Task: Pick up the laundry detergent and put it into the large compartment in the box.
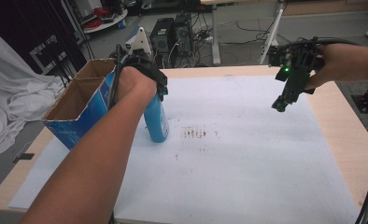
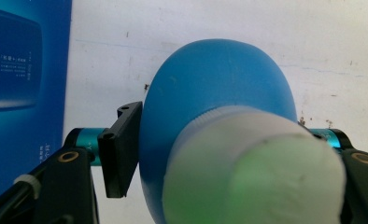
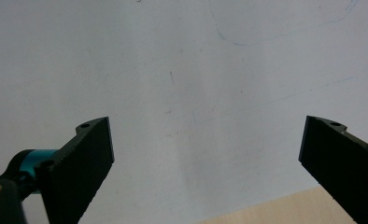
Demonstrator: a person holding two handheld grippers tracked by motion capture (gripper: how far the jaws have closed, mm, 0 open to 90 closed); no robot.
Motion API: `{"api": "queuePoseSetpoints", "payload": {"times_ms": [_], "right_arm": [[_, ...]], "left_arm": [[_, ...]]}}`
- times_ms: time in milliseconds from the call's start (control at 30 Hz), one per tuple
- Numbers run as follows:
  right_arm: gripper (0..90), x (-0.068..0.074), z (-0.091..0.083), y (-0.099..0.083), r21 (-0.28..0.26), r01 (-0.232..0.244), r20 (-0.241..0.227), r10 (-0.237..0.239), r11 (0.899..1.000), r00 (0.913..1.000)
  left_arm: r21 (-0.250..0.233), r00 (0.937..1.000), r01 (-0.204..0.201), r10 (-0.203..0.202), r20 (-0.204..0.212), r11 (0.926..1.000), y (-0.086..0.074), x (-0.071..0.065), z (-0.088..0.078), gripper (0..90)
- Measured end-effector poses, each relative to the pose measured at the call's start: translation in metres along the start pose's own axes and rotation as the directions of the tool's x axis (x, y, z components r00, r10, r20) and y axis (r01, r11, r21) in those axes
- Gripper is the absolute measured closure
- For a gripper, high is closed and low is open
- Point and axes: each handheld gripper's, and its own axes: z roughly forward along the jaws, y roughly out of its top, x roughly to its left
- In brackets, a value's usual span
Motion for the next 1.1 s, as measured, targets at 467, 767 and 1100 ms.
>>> {"api": "queuePoseSetpoints", "payload": {"times_ms": [467,767,1100], "right_arm": [[2.3,0.001,0.000,-0.002,-0.002,-0.003,-0.002,0.003,1.000,1.0000],[2.3,0.003,-0.004,-0.004,0.014,-0.021,-0.001,0.021,1.000,0.9998],[2.3,0.008,-0.007,-0.002,0.020,-0.026,0.006,0.026,0.999,0.9996]], "left_arm": [[0.025,0.9993,-0.030,0.029,0.022,0.9993,0.002,0.003,-0.002,37.6],[0.038,0.9917,-0.110,0.107,0.071,0.9932,0.010,0.012,-0.020,37.6],[0.023,0.9641,-0.254,0.252,0.085,0.9668,0.017,0.022,-0.072,37.6]]}}
